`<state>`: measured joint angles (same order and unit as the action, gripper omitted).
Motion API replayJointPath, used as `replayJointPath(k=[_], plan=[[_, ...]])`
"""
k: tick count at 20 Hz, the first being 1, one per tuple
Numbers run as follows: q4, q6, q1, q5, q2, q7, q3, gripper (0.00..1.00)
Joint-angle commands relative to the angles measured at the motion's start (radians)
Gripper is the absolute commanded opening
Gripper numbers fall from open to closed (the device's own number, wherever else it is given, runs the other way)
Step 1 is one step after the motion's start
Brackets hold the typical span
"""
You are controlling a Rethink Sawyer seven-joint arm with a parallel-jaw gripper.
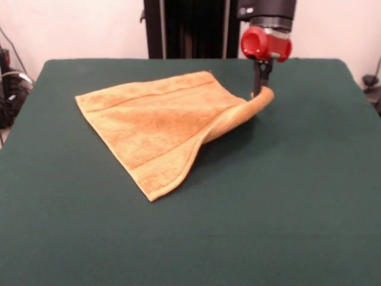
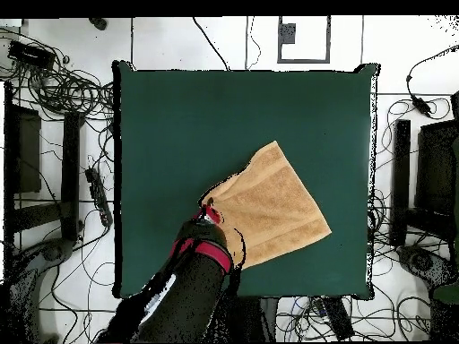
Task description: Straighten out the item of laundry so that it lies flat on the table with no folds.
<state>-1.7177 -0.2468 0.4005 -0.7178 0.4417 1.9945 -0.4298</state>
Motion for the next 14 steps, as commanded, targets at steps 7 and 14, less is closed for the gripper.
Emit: replayJointPath(k=[7,14], plan=[[0.147,0.011,0.061,0.172,-0.09,0.079,0.012,0.0],[0.153,0.029,0.058,0.183,-0.084,0.079,0.027,1.0]])
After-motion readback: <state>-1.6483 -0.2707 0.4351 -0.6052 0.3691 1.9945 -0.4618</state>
